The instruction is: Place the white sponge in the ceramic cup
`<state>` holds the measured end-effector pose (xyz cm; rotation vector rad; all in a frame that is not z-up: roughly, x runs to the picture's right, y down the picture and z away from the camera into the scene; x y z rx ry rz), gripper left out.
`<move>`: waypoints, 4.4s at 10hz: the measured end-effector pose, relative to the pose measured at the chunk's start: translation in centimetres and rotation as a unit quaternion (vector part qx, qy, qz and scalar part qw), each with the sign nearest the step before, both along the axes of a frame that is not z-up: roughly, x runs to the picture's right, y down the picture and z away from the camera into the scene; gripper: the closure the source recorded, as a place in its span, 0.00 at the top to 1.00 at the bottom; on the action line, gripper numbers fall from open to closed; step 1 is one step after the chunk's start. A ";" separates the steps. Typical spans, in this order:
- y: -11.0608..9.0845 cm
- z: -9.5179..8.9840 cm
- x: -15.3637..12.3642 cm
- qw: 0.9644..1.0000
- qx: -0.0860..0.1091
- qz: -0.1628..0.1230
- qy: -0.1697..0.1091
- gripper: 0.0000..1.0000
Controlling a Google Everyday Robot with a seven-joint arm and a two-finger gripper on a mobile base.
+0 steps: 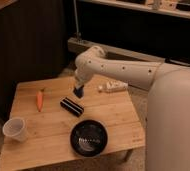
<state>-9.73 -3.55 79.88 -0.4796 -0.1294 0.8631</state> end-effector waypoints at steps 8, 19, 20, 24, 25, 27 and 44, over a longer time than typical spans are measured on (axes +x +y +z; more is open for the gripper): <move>0.9 -8.1 -12.5 0.974 0.016 -0.142 -0.175 0.00; 2.0 -12.4 -15.6 0.955 0.044 -0.191 -0.223 0.00; 2.6 -13.8 -16.5 0.949 0.050 -0.207 -0.235 0.00; 5.4 -18.8 -21.1 0.907 0.073 -0.291 -0.297 0.00; 5.8 -18.6 -22.7 0.898 0.072 -0.309 -0.306 0.00; 7.2 -17.6 -25.4 0.884 0.064 -0.338 -0.315 0.00; 13.9 -17.1 -29.6 0.747 0.047 -0.507 -0.427 0.00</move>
